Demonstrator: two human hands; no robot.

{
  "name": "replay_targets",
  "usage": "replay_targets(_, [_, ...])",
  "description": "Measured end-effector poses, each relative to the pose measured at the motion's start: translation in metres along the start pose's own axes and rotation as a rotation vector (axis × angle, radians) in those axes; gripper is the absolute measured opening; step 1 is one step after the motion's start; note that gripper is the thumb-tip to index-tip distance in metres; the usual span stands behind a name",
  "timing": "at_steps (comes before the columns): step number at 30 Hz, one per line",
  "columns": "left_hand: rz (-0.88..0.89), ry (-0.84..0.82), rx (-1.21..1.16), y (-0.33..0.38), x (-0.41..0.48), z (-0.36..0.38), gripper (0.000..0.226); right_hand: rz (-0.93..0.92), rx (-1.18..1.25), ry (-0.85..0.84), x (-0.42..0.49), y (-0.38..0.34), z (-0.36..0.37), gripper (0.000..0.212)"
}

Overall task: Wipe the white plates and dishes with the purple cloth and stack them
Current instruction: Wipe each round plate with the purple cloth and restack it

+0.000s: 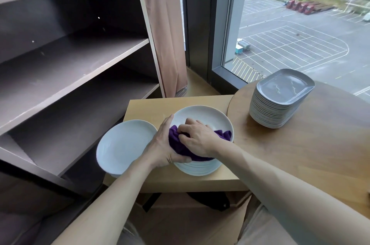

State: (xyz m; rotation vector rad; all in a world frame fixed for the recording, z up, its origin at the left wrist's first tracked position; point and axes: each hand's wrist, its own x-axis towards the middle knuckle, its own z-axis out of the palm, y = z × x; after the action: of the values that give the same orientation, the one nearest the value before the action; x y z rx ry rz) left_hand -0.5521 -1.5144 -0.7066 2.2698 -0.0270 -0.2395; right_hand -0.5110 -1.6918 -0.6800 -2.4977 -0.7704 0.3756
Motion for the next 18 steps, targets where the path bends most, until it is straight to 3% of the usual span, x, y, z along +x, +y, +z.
replay_targets(7, [-0.020,-0.013,0.053,0.001,-0.001,-0.002,0.154,-0.058,-0.183,-0.056,-0.022,0.010,-0.022,0.018])
replay_targets(18, [-0.006,0.002,0.046,-0.001,0.001,0.000,0.151,0.144,-0.632,0.273,0.001,0.054,-0.036,0.036])
